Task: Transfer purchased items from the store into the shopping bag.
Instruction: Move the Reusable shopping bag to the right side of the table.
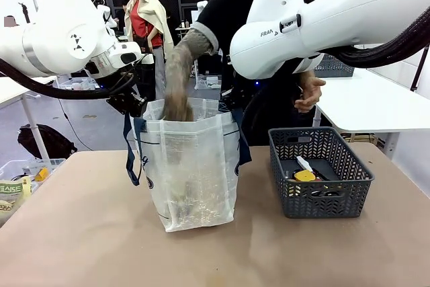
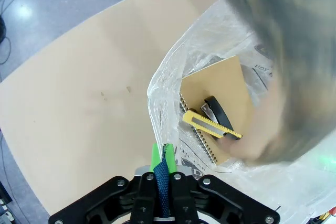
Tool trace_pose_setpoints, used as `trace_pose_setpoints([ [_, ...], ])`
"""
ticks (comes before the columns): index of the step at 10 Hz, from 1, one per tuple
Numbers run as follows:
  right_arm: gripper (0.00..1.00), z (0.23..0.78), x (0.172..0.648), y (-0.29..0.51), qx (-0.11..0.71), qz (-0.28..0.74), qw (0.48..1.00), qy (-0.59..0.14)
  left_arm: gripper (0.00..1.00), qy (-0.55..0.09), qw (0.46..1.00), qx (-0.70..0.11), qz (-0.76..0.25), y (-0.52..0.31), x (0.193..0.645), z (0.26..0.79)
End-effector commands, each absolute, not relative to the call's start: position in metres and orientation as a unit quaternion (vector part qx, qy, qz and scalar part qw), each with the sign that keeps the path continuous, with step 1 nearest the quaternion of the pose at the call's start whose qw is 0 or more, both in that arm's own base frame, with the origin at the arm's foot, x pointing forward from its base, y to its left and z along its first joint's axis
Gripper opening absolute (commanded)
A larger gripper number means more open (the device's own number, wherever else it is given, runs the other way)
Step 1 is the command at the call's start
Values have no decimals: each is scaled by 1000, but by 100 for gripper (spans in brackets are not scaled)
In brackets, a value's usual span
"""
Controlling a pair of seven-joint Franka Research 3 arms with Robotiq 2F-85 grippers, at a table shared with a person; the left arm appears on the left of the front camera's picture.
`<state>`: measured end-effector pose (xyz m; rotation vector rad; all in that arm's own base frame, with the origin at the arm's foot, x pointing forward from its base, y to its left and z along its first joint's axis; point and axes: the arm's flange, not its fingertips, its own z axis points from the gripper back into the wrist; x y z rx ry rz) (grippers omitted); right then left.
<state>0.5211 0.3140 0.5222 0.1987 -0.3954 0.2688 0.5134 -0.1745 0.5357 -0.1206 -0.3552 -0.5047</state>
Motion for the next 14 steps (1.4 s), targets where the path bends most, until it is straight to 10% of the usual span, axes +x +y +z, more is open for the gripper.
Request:
trace_pose_setpoints([
  [1, 0, 520, 519, 311, 104, 129, 967, -193, 0, -171, 953, -61, -241, -173, 511, 537],
  [14, 0, 520, 519, 311, 104, 129, 967, -193, 0, -171, 953, -61, -241, -173, 511, 537],
])
